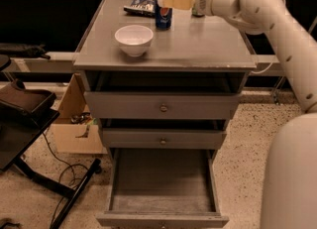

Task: Place pepsi can into bottom drawer

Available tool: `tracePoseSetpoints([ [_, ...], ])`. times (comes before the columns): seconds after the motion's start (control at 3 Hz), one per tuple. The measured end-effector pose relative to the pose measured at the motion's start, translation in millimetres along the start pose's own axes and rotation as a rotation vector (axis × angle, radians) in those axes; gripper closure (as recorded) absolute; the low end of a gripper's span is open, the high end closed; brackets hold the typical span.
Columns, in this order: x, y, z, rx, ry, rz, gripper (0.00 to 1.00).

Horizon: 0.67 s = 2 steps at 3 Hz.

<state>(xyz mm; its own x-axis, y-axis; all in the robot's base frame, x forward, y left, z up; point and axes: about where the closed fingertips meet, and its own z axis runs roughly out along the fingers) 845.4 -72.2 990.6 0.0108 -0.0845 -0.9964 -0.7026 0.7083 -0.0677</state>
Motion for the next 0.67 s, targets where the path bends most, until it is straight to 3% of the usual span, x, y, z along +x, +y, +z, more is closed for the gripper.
tracePoseSetpoints([
  [0.33,3.5,8.5,36.3,0.013,0.014,0.024,0.0],
  [0.67,21.1,3.6,67.3,0.058,0.039,0.057,0.0],
])
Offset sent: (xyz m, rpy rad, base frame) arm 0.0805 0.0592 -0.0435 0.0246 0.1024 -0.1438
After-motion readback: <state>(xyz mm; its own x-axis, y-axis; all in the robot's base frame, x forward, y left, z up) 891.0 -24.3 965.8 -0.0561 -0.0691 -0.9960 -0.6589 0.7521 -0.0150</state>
